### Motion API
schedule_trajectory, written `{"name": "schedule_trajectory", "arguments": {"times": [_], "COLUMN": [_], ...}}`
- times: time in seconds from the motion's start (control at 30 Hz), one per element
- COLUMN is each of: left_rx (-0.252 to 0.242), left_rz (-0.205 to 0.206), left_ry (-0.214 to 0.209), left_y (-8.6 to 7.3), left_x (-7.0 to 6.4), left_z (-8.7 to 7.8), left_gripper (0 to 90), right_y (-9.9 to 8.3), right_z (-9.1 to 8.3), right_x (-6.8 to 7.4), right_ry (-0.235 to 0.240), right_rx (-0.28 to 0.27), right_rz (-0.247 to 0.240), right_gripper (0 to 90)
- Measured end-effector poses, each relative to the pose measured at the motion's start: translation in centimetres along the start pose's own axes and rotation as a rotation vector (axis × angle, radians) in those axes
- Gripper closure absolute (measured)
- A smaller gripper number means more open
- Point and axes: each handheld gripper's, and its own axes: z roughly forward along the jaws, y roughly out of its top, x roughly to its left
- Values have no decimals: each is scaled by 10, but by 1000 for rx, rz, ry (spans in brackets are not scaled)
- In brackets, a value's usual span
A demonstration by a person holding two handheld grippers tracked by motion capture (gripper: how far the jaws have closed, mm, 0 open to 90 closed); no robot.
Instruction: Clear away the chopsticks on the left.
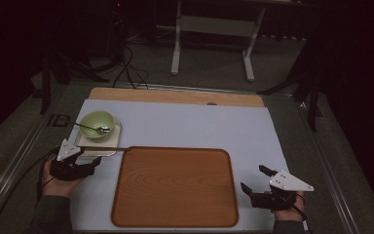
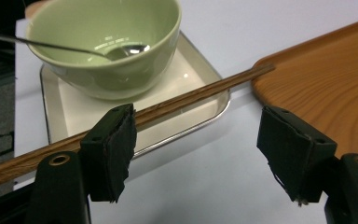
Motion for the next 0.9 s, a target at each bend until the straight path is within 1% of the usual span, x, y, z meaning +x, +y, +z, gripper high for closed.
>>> {"name": "schedule_trajectory", "arguments": {"times": [0.03,0.07,0.1,0.13,0.17,0.23,0.33,0.43,0.53,0.57,0.63,0.67,0.73,0.9], "left_rx": [6,11,17,17,24,21,18,27,33,36,36,35,37,59], "left_rz": [2,2,3,3,15,21,22,3,1,22,22,38,36,37], "left_ry": [-2,-8,-23,-23,-15,-11,-12,-19,-22,-10,-10,-12,-16,-4], "left_y": [0,0,-1,-1,-1,-1,0,-1,-1,2,2,7,10,10], "left_x": [1,2,3,3,3,4,6,13,16,15,15,15,15,18], "left_z": [3,5,9,9,11,16,18,21,22,23,23,24,27,36], "left_gripper": [294,294,298,298,298,288,290,304,301,297,297,297,294,296], "right_y": [0,0,0,0,1,1,1,2,2,1,1,1,2,1], "right_z": [0,0,0,0,-1,-1,-1,0,0,0,1,1,0,0], "right_x": [0,0,-1,-1,0,1,1,2,2,2,2,2,2,1], "right_ry": [-1,-1,10,10,9,14,13,22,29,30,29,29,28,28], "right_rx": [2,2,-8,-8,-12,-13,-9,-6,-6,-3,-2,-2,-2,-2], "right_rz": [12,12,29,29,32,33,28,28,31,36,37,37,34,38], "right_gripper": [123,123,122,122,123,122,123,123,123,123,123,123,122,123]}}
